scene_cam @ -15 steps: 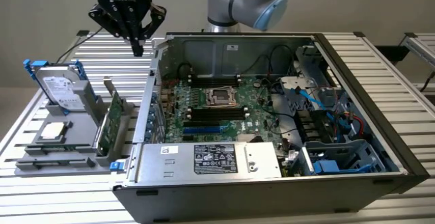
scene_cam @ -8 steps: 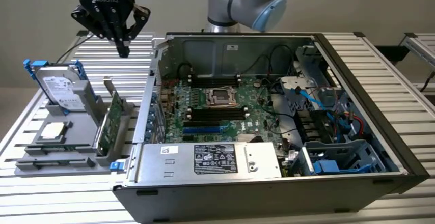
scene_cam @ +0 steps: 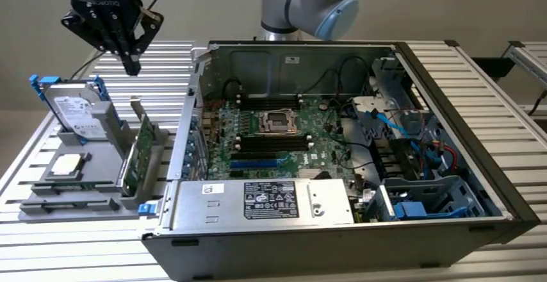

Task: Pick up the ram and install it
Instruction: 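Reach for the ram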

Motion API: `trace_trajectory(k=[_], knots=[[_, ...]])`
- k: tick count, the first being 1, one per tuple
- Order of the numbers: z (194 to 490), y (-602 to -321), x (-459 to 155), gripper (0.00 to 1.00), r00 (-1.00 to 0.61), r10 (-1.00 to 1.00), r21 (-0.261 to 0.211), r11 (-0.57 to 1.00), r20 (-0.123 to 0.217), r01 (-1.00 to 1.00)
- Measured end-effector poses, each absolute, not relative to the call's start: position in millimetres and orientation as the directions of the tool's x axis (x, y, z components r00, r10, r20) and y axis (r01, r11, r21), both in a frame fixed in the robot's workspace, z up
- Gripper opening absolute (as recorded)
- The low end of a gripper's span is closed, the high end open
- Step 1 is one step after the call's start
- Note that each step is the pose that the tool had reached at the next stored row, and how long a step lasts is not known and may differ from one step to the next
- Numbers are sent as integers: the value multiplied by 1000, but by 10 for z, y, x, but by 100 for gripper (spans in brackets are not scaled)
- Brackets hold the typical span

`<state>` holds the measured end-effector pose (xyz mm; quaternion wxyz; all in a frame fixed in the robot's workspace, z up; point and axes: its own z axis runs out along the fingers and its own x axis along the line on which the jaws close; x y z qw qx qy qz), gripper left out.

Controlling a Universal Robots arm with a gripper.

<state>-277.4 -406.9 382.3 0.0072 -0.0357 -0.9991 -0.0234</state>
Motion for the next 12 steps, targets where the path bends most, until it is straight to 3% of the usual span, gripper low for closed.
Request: trace_trajectory(k=[12], knots=[[3781,-4259,-3141,11,-997,71,46,996,22,72]])
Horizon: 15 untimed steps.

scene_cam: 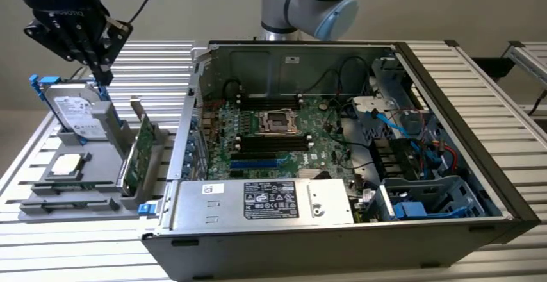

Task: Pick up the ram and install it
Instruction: 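Reach for the ram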

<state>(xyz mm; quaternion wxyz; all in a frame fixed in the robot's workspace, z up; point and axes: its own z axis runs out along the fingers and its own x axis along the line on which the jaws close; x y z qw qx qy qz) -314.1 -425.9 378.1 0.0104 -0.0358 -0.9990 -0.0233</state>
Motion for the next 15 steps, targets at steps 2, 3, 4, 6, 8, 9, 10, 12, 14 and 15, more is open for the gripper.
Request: trace_trajectory(k=[2,3,4,6,8,9,10,12,14,15], knots=[[3775,-4296,-3203,11,-997,71,46,996,23,72],[3772,-4314,-3232,11,-997,71,46,996,23,72],[3769,-4336,-3260,11,-997,71,46,996,23,72],[3764,-4381,-3312,11,-997,71,46,996,23,72],[3758,-4434,-3360,11,-997,71,46,996,24,72],[3755,-4461,-3379,11,-997,71,46,996,24,72],[3750,-4489,-3398,11,-997,71,46,996,25,72],[3741,-4544,-3433,11,-997,71,45,996,27,72],[3730,-4598,-3465,11,-997,71,45,996,29,72],[3724,-4627,-3482,11,-997,71,45,996,30,72]])
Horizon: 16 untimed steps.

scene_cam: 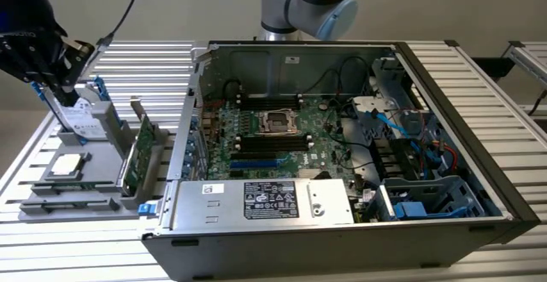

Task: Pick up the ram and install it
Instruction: 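Reach for the ram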

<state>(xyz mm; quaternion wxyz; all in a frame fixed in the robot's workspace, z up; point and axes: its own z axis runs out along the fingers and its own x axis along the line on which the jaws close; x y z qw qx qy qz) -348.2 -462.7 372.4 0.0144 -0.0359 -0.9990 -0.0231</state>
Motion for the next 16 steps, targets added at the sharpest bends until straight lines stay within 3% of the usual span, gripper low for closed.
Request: trace_trajectory(k=[16], knots=[[3610,-4884,-3655,11,-995,71,43,996,63,74]])
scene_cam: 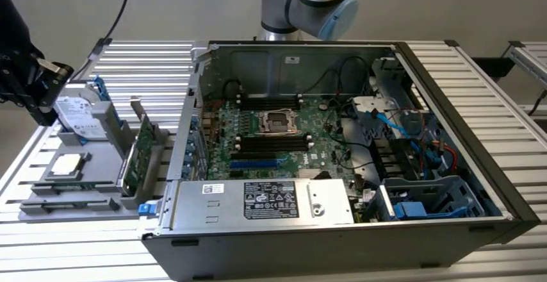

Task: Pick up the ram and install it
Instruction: 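Reach for the ram, then pick up the ram and move it above insertion slot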

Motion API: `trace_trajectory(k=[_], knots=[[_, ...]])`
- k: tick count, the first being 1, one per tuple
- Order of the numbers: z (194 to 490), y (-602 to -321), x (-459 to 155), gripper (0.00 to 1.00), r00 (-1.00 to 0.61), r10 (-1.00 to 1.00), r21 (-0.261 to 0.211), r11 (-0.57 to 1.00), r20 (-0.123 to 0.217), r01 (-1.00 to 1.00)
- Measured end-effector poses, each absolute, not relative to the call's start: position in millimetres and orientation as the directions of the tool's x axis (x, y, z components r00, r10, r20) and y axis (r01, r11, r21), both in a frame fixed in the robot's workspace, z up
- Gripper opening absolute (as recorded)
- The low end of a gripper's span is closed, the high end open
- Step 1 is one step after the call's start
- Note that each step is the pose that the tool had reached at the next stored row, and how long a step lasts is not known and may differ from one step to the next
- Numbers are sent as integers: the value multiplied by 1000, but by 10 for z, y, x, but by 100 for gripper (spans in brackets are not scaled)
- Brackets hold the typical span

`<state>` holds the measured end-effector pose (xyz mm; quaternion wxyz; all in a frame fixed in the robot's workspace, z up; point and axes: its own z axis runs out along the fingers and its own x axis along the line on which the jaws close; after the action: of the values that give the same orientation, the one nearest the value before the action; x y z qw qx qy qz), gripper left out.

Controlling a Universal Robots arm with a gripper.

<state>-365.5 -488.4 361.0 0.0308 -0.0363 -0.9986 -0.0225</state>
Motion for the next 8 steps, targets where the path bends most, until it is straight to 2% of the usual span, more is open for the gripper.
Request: trace_trajectory(k=[8], knots=[[3611,-4884,-3655,11,-995,71,43,996,63,74]])
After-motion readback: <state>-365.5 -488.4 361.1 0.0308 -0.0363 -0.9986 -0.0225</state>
